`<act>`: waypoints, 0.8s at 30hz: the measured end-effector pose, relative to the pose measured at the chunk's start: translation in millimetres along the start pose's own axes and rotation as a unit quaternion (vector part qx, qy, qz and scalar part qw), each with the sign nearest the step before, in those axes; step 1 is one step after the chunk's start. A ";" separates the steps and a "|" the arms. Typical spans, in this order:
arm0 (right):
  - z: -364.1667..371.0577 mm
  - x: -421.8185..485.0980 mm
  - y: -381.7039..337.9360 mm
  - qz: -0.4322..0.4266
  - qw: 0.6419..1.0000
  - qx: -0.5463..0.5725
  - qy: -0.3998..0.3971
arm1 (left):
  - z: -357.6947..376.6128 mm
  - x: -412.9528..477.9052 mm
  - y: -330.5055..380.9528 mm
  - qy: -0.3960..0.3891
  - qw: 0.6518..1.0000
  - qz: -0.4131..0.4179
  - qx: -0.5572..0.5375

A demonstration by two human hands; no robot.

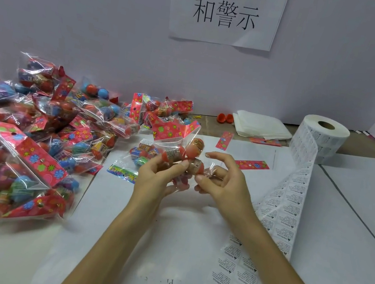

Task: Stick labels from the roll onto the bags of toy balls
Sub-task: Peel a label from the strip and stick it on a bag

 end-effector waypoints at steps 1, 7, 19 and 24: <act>-0.3 0.2 0.2 0.000 1.000 -0.001 0.004 | 1.3 -0.8 -0.7 -0.004 1.000 0.004 0.004; -3.1 2.0 -2.0 0.025 0.999 -0.034 -0.008 | 6.8 -2.2 -1.3 0.011 1.000 0.005 0.012; 2.3 -1.4 -3.5 0.031 0.999 0.004 -0.035 | 2.4 1.0 -2.9 0.011 0.998 0.042 0.040; 3.9 -1.0 1.0 0.031 0.999 -0.015 -0.026 | 2.8 1.0 -2.8 0.026 0.998 0.051 0.034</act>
Point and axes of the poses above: each hand's wrist, its own x-axis towards the middle knuckle, its own z-axis out of the palm, y = z × x, the point moved 2 cm from there along x, towards the middle knuckle, and after that the axes turned 7 degrees about z, right-handed, at the moved point
